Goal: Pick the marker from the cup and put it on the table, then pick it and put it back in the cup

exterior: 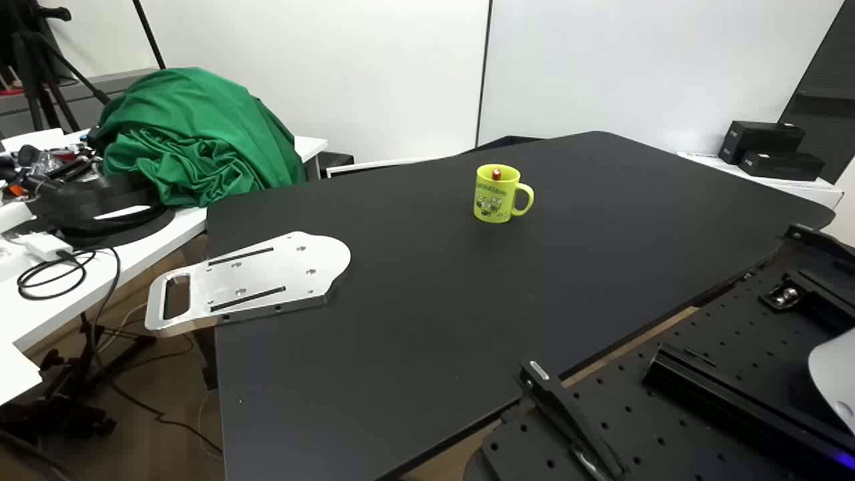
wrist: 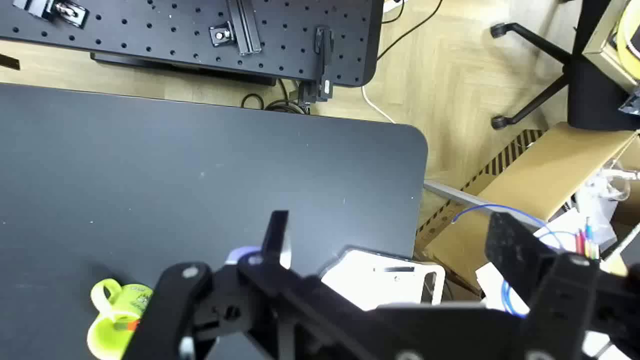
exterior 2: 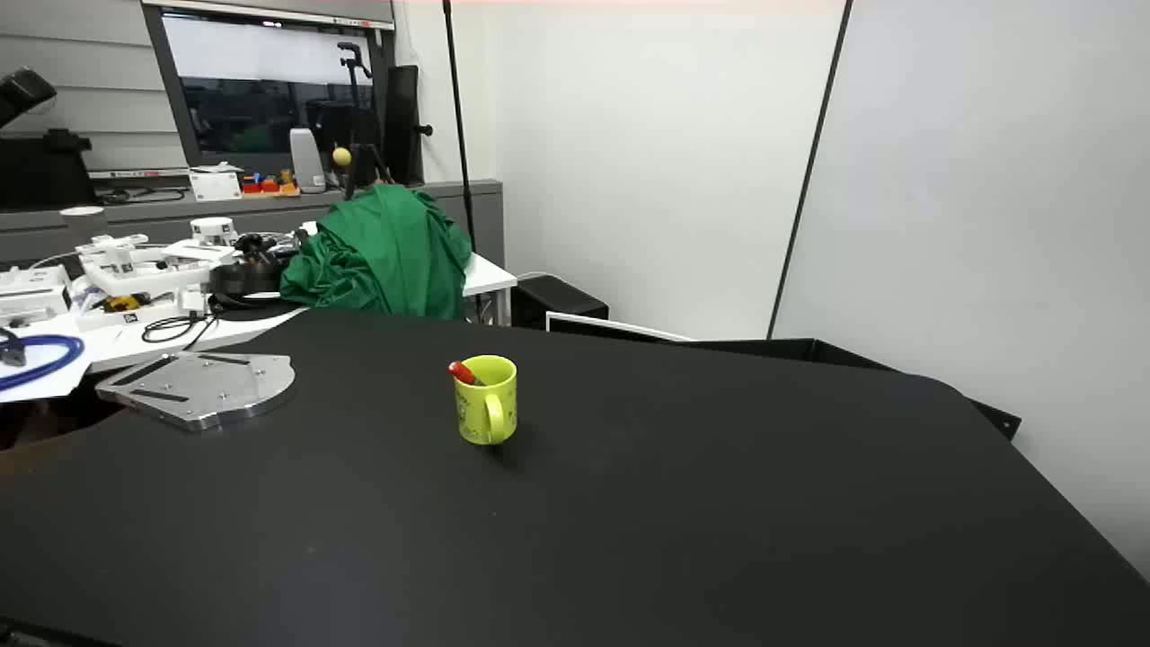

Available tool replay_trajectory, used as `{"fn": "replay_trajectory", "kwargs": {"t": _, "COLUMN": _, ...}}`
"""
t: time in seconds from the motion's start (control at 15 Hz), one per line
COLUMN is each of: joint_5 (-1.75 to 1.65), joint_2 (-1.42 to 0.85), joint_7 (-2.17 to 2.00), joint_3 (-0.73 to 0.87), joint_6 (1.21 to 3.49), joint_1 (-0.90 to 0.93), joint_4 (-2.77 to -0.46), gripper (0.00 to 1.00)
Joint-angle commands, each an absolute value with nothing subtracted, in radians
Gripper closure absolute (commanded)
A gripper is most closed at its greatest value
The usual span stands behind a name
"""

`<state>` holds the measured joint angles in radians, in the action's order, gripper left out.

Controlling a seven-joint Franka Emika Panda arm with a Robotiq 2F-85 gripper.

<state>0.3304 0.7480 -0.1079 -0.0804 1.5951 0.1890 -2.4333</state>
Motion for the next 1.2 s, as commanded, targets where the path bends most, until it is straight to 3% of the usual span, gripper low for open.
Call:
{"fn": "replay_trajectory", "kwargs": {"t": 0.0, "joint_5": 0.342, "joint_2": 0.748, "joint_7": -0.094, "joint_3": -0.1, "joint_6": 1.588, "joint_1": 0.16, "joint_4": -2.43, "gripper": 0.0}}
{"fn": "replay_trajectory", "kwargs": {"t": 1.13, "joint_5": 0.282, "joint_2": 0.678, "joint_7": 0.011, "joint_3": -0.1, "joint_6": 1.647, "joint_1": 0.159, "joint_4": -2.39, "gripper": 0.0}}
